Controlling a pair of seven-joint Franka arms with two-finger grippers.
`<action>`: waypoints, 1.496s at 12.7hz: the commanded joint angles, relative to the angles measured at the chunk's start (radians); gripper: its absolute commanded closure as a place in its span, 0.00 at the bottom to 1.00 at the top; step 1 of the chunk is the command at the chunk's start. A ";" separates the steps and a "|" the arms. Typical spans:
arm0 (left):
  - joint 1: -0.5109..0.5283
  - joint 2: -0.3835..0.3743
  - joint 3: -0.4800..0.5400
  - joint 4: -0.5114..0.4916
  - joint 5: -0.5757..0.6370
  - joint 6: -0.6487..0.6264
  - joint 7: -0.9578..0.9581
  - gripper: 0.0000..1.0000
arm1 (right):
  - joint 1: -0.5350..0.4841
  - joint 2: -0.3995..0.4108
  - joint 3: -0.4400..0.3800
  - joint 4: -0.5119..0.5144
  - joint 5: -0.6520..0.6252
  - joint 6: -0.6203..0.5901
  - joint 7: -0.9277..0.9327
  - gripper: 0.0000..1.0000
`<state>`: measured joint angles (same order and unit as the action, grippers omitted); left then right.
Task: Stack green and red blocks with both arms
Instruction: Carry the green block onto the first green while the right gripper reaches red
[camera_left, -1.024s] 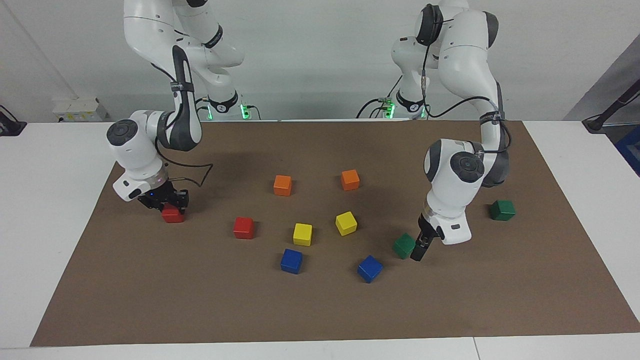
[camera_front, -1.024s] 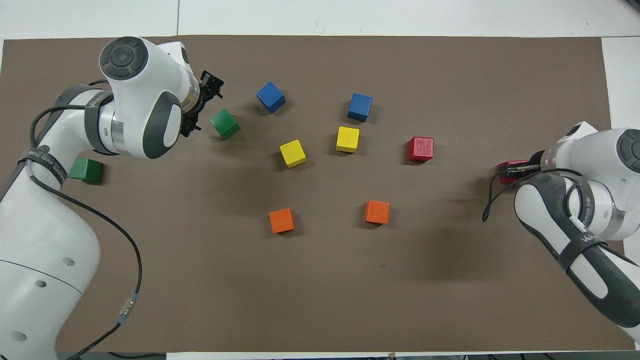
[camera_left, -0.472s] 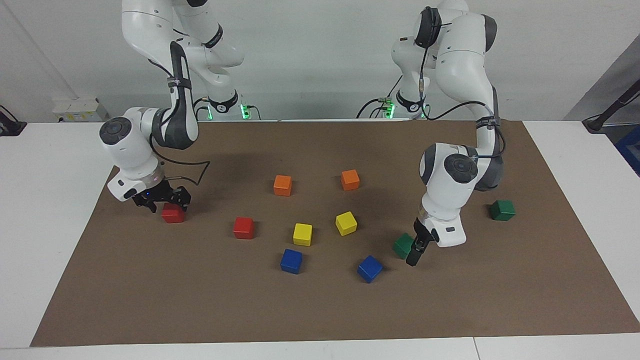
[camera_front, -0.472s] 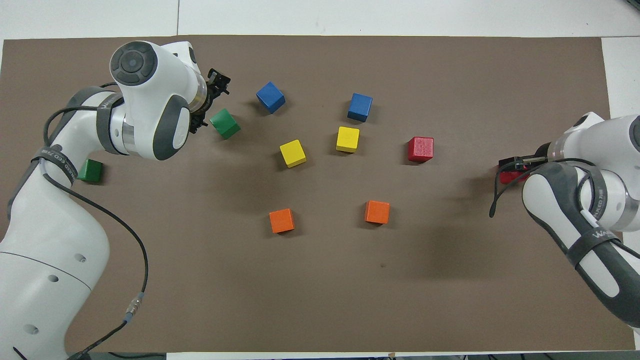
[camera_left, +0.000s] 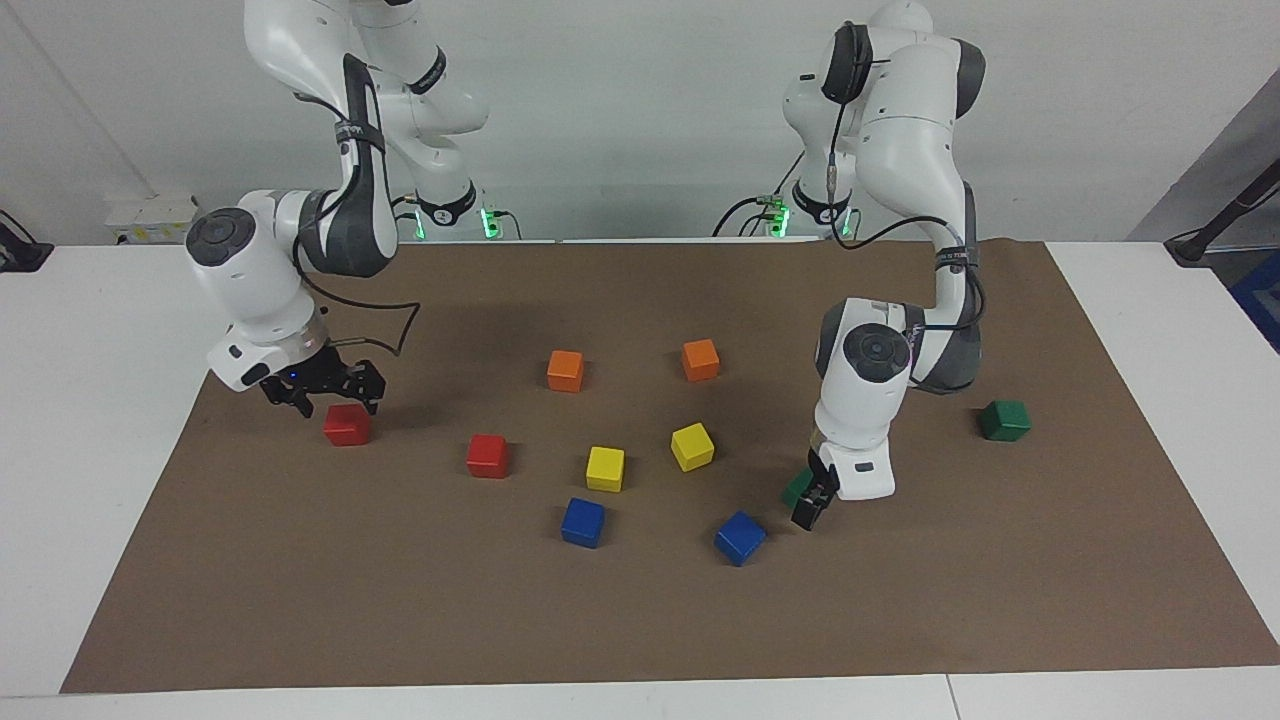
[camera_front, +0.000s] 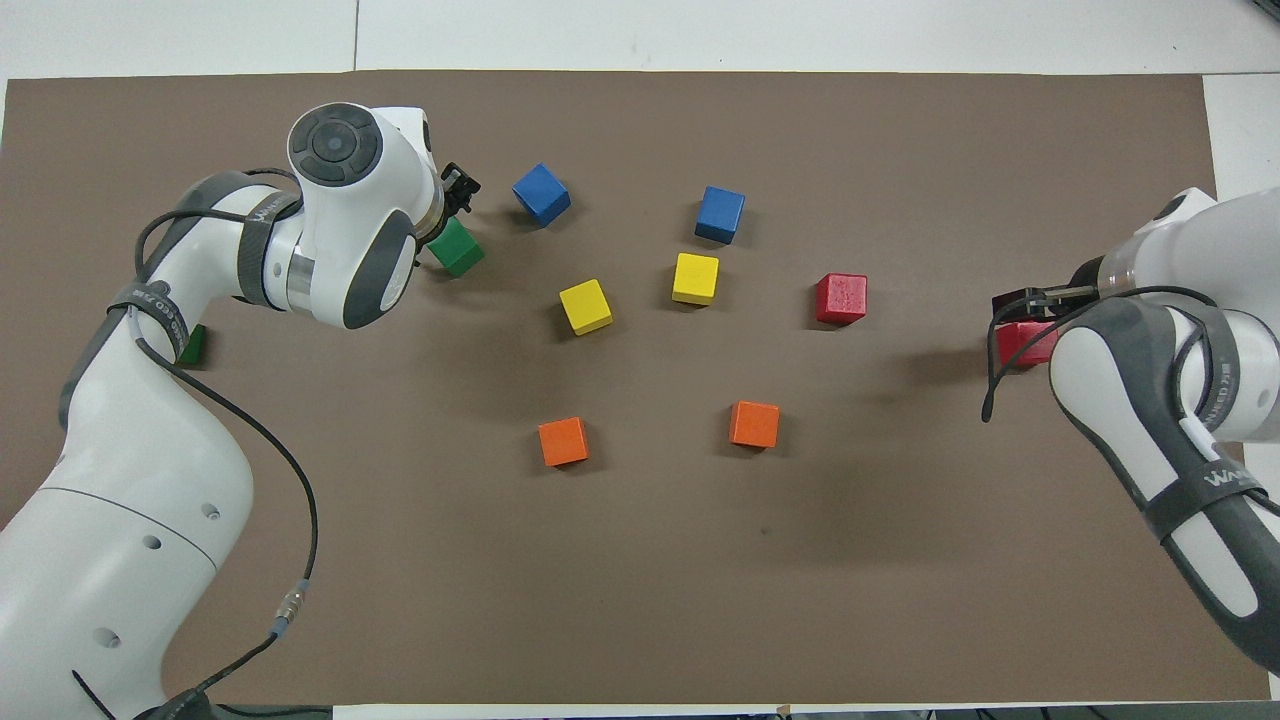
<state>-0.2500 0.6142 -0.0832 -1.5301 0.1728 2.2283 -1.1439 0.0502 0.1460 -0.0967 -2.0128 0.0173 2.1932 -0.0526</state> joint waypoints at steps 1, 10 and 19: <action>-0.005 -0.002 0.003 -0.013 0.030 -0.015 0.027 0.17 | 0.092 0.010 0.003 0.042 0.006 -0.018 0.165 0.00; -0.017 -0.007 0.003 -0.039 -0.056 0.020 0.003 0.24 | 0.223 0.055 0.005 0.049 0.006 0.082 0.522 0.01; 0.041 -0.043 -0.007 -0.038 -0.056 -0.024 0.091 1.00 | 0.264 0.105 0.009 0.049 0.003 0.161 0.427 0.01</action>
<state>-0.2492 0.6129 -0.0866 -1.5506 0.1319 2.2280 -1.1181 0.3132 0.2282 -0.0876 -1.9734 0.0167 2.3376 0.4050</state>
